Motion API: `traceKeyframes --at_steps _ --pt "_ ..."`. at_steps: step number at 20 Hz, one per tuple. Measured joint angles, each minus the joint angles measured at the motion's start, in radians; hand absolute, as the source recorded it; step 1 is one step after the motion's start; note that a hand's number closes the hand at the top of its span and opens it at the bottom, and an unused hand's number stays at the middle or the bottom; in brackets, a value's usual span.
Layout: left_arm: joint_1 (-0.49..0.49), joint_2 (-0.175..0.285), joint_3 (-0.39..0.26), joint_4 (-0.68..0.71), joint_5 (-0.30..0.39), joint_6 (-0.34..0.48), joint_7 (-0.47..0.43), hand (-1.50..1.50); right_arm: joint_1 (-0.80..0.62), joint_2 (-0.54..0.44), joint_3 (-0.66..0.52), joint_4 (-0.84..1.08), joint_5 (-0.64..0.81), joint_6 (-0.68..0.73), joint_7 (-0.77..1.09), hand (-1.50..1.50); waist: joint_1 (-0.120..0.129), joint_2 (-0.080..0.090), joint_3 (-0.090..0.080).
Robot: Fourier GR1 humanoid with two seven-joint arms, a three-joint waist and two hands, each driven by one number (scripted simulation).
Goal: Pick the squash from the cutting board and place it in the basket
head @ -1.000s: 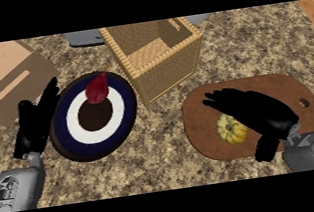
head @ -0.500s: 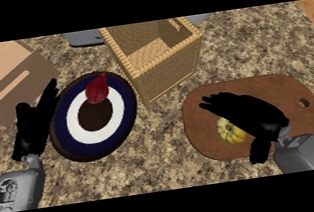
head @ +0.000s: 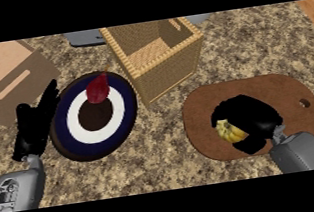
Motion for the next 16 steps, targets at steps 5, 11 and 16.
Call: traceKeyframes --at_steps 5,11,16 --pt "-0.023 -0.004 0.008 0.021 -0.007 -0.002 0.004 0.00 -0.040 -0.014 0.009 0.055 0.062 -0.091 -0.070 1.50 0.000 -0.001 -0.001" --pt "-0.031 -0.025 -0.021 0.011 -0.023 -0.003 0.006 0.00 -0.108 0.183 0.154 0.076 0.151 -0.070 0.218 1.50 0.037 0.002 -0.004" --pt "-0.069 -0.040 -0.051 0.021 -0.030 -0.018 0.008 0.00 -0.209 0.261 0.258 0.133 0.121 -0.085 0.478 1.50 0.100 0.017 -0.001"
